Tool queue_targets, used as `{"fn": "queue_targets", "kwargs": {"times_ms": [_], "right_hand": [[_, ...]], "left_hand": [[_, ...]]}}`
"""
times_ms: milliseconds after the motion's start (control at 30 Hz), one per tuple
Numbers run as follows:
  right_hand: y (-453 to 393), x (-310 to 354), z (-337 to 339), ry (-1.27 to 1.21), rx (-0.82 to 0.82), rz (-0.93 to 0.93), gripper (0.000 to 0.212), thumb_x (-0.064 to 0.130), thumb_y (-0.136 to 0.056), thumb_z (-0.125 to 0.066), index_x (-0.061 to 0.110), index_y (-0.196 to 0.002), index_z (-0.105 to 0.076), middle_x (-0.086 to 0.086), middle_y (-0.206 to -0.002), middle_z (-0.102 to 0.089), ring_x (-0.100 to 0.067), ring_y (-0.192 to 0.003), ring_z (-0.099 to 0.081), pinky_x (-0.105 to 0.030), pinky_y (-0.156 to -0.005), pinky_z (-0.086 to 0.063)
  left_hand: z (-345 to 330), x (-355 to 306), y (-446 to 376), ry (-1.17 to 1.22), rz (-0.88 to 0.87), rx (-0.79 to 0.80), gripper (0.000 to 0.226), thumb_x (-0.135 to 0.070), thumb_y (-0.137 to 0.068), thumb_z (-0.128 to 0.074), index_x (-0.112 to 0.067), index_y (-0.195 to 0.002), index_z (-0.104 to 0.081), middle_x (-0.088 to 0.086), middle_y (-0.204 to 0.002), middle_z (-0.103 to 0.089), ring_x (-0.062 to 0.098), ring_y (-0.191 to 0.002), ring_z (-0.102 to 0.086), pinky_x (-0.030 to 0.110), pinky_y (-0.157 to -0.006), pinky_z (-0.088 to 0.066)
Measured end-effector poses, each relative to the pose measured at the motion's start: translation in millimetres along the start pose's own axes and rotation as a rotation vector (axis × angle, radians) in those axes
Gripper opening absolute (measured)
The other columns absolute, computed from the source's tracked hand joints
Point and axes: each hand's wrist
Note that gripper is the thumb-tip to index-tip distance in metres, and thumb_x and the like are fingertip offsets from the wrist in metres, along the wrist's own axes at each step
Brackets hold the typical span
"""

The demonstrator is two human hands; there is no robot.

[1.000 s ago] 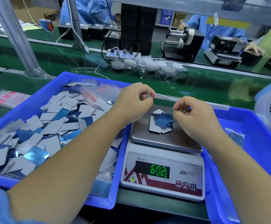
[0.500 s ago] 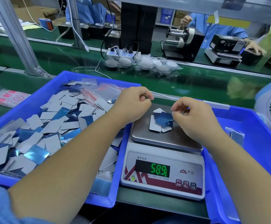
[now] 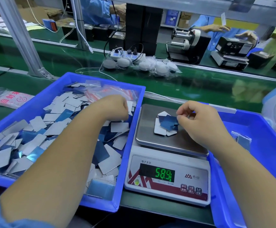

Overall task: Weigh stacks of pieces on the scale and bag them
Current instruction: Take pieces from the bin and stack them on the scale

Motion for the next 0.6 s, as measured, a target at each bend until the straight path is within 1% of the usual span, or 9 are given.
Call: {"fn": "queue_targets", "kwargs": {"times_ms": [67,133,167,233,300,400,467,533,600], "right_hand": [[0,0,-1,-0.001,0.009,0.006,0.019,0.011,-0.084,-0.064,0.028,-0.076,-0.064,0.026,-0.062,-0.058,-0.001,-0.054,-0.049,-0.009,-0.053,-0.037],[0,0,-1,0.0,0.014,0.013,0.019,0.011,-0.084,-0.064,0.028,-0.076,-0.064,0.029,-0.064,-0.058,-0.001,-0.054,-0.049,-0.009,-0.054,-0.037],[0,0,-1,0.003,0.013,0.015,0.019,0.011,-0.085,-0.064,0.028,-0.076,-0.064,0.03,-0.064,-0.058,-0.001,-0.054,-0.049,-0.009,-0.054,-0.037],[0,-1,-1,0.008,0.01,0.017,0.019,0.011,-0.085,-0.065,0.028,-0.076,-0.064,0.03,-0.065,-0.058,0.0,-0.054,-0.049,-0.008,-0.054,-0.036],[0,-1,-1,0.009,0.009,0.019,0.019,0.01,-0.085,-0.065,0.027,-0.076,-0.064,0.03,-0.063,-0.057,0.0,-0.055,-0.05,-0.008,-0.054,-0.036],[0,-1,-1,0.005,0.011,0.019,0.019,0.01,-0.085,-0.065,0.027,-0.076,-0.064,0.03,-0.062,-0.057,0.0,-0.055,-0.05,-0.008,-0.053,-0.036],[0,0,-1,0.005,0.011,0.02,0.019,0.011,-0.085,-0.065,0.028,-0.076,-0.064,0.03,-0.062,-0.057,0.0,-0.054,-0.05,-0.008,-0.053,-0.036],[0,0,-1,0.004,0.008,0.022,0.02,0.011,-0.085,-0.065,0.028,-0.075,-0.064,0.028,-0.063,-0.058,0.0,-0.054,-0.049,-0.008,-0.053,-0.036],[0,0,0,-0.005,0.006,0.021,0.02,0.011,-0.085,-0.064,0.029,-0.075,-0.064,0.027,-0.062,-0.058,-0.001,-0.053,-0.049,-0.008,-0.052,-0.036]], "left_hand": [[1,5,5,-0.157,0.001,0.212,0.036,-0.04,-0.075,-0.081,-0.031,-0.104,-0.062,-0.014,-0.093,-0.057,0.01,-0.083,-0.055,0.029,-0.068,-0.043],[3,5,9,-0.26,-0.025,0.304,0.058,-0.055,-0.064,-0.085,-0.042,-0.109,-0.05,-0.02,-0.093,-0.049,0.011,-0.088,-0.054,0.032,-0.072,-0.043],[4,5,10,-0.283,-0.041,0.322,0.062,-0.056,-0.061,-0.086,-0.045,-0.109,-0.048,-0.02,-0.094,-0.047,0.011,-0.09,-0.054,0.032,-0.073,-0.043],[3,4,12,-0.28,-0.066,0.347,0.059,-0.053,-0.061,-0.088,-0.044,-0.107,-0.052,-0.02,-0.096,-0.048,0.008,-0.088,-0.053,0.032,-0.072,-0.043],[2,3,13,-0.283,-0.077,0.363,0.052,-0.047,-0.064,-0.088,-0.04,-0.105,-0.057,-0.019,-0.098,-0.051,0.005,-0.085,-0.052,0.03,-0.071,-0.044],[0,0,13,-0.331,-0.076,0.337,0.042,-0.035,-0.07,-0.087,-0.029,-0.103,-0.063,-0.009,-0.104,-0.062,0.015,-0.089,-0.059,0.032,-0.077,-0.048],[-1,-2,13,-0.351,-0.072,0.33,0.036,-0.03,-0.072,-0.086,-0.024,-0.101,-0.066,-0.007,-0.1,-0.065,0.019,-0.09,-0.06,0.032,-0.076,-0.048],[-2,-5,13,-0.368,-0.067,0.334,0.03,-0.028,-0.074,-0.085,-0.02,-0.097,-0.067,-0.008,-0.091,-0.064,0.019,-0.084,-0.058,0.03,-0.071,-0.045],[-2,-5,12,-0.366,-0.062,0.324,0.028,-0.028,-0.075,-0.085,-0.017,-0.094,-0.067,-0.005,-0.09,-0.065,0.02,-0.082,-0.057,0.03,-0.07,-0.044]]}}
Point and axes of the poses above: each hand's wrist, its own y-axis away from the middle knuckle, its own z-axis out of the back of the hand, x = y × z
